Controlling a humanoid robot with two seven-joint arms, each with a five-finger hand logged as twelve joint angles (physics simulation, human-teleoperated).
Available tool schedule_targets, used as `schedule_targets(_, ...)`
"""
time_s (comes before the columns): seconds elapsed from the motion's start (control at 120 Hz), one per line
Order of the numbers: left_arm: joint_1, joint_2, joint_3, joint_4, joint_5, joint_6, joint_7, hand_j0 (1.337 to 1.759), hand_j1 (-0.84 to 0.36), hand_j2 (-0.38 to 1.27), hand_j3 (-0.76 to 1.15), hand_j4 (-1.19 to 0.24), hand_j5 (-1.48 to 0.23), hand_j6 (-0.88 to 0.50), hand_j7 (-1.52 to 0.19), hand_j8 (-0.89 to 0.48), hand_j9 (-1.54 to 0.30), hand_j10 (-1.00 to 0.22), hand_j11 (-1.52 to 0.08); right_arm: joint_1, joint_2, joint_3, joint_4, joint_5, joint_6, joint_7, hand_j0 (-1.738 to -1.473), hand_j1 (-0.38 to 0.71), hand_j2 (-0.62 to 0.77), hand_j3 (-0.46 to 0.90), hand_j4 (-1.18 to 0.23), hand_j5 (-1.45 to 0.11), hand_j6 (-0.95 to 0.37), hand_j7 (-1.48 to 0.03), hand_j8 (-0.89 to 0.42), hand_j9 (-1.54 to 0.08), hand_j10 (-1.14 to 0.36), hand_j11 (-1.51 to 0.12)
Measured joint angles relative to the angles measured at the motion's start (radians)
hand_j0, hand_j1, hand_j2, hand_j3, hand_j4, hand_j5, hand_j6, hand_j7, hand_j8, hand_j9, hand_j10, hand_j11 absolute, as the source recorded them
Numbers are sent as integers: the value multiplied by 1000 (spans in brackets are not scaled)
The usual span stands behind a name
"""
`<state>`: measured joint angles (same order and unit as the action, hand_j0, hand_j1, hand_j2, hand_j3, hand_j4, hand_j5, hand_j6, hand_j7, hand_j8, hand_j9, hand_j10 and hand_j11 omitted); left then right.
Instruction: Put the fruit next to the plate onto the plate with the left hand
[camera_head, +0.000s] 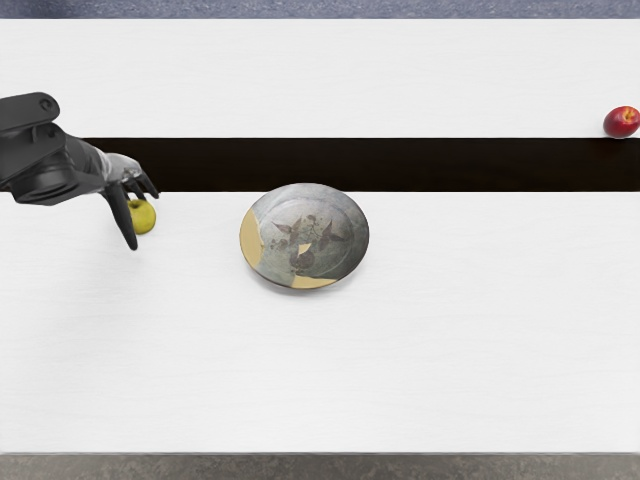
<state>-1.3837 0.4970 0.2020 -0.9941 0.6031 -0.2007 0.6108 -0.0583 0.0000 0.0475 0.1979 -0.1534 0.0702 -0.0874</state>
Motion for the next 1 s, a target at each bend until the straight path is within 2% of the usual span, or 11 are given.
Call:
schedule_targets(0.125,4,-1,1,0,2,1,0,1658,-63,74,0,-362,-441,-346,-446,-330,-452,-354,-451,0,0,0,0,0,0,0,-1658,-327,-4,0,-19,-24,-19,-24,-19,-24,-19,-24)
schedule_targets(0.208,7,-15,3,0,3,2,0,1658,-85,80,0,-391,-459,-360,-470,-312,-478,-378,-477,0,0,0,0,0,0,0,-1658,-327,-4,0,-19,-24,-19,-24,-19,-24,-19,-24)
schedule_targets(0.475,15,-27,5,1,2,1,0,1658,-188,97,0,-472,-573,-483,-582,-448,-589,-461,-589,0,0,0,0,0,0,0,-1658,-327,-4,0,-19,-24,-19,-24,-19,-24,-19,-24)
schedule_targets(0.683,17,-46,17,3,0,0,0,1657,-241,88,0,-507,-648,-510,-651,-496,-653,-503,-653,0,0,0,0,0,0,0,-1658,-327,-4,0,-19,-24,-19,-24,-19,-24,-19,-24)
schedule_targets(0.817,17,-46,20,3,1,0,0,1656,-248,106,0,-538,-692,-497,-699,-466,-698,-534,-697,0,0,0,0,0,0,0,-1658,-327,-4,0,-19,-24,-19,-24,-19,-24,-19,-24)
schedule_targets(1.0,15,-42,9,3,-12,-2,0,1656,-271,259,0,-599,-787,-501,-786,-474,-786,-601,-784,0,0,0,0,0,0,0,-1658,-327,-4,0,-19,-24,-19,-24,-19,-24,-18,-24)
